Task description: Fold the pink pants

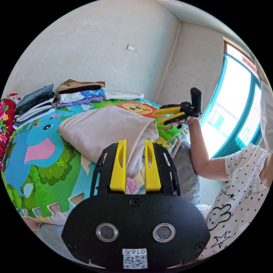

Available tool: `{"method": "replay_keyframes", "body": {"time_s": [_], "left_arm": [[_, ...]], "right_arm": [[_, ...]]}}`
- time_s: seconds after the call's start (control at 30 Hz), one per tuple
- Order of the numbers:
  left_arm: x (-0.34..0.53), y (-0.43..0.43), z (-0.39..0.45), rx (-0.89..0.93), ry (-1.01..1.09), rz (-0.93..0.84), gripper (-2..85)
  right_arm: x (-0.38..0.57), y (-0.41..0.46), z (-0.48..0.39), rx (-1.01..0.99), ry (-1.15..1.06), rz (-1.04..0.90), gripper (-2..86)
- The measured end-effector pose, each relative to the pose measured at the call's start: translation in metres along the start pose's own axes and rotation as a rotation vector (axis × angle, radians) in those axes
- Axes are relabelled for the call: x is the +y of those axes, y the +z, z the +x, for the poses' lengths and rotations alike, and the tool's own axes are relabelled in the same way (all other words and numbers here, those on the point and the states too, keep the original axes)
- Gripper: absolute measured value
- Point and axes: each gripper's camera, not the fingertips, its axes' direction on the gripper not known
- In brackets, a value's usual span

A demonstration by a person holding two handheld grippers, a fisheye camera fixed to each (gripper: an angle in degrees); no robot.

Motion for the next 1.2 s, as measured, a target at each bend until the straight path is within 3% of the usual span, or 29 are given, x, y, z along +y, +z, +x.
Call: {"method": "replay_keyframes", "body": {"time_s": [0.2, 0.57, 0.83, 1.2], "left_arm": [[-0.009, 0.018, 0.037, -0.073, 0.109, -0.050, 9.6], [-0.030, 0.045, 0.071, -0.267, 0.208, -0.105, 9.4], [-0.028, 0.045, 0.060, -0.336, 0.200, -0.135, 1.6], [-0.022, 0.016, 0.028, -0.266, 0.228, -0.063, -0.7]], "right_arm": [[-0.005, 0.011, -0.010, 0.092, -0.016, -0.051, 8.3], [-0.004, 0.009, -0.015, 0.053, -0.050, -0.053, 8.4], [-0.012, 0.025, -0.001, 0.039, 0.002, -0.130, 3.3], [-0.001, -0.021, 0.029, -0.071, 0.143, 0.192, 0.3]]}}
